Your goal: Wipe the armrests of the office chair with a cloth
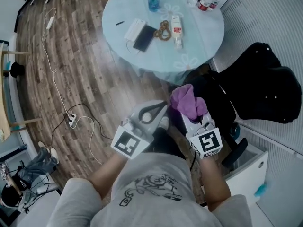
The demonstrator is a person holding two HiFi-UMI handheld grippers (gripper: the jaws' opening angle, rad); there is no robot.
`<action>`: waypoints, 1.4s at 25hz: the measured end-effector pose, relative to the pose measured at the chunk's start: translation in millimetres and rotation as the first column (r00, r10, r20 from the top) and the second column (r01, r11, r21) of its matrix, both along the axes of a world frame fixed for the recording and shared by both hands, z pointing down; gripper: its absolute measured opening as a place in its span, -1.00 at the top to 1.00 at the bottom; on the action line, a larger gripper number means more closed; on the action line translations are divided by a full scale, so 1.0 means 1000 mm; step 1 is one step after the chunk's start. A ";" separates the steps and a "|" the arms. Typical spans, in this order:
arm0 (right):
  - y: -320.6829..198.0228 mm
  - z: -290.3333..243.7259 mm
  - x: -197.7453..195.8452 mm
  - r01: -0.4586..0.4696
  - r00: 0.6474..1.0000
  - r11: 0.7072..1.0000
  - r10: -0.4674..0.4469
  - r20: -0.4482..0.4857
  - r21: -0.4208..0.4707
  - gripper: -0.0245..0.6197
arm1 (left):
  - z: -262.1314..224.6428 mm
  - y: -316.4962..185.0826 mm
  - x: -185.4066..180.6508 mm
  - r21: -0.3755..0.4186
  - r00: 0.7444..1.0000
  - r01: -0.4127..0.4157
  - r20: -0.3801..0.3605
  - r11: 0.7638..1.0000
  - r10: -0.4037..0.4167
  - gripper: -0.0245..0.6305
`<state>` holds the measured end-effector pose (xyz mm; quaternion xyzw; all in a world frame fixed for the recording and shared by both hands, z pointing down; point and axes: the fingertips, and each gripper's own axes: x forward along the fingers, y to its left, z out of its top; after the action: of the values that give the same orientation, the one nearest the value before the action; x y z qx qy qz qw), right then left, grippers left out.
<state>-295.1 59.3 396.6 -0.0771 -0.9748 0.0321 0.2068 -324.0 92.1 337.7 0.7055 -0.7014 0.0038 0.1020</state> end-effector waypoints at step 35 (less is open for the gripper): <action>0.058 -0.285 0.029 -0.001 0.954 0.999 -0.010 0.298 0.034 0.80 | -0.242 0.066 0.038 0.188 0.993 0.075 0.079 0.979 -0.091 0.92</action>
<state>-266.3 117.5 111.6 -0.0798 -0.9951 0.0031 0.0587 -286.3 158.3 96.2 0.6811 -0.7313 -0.0347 0.0052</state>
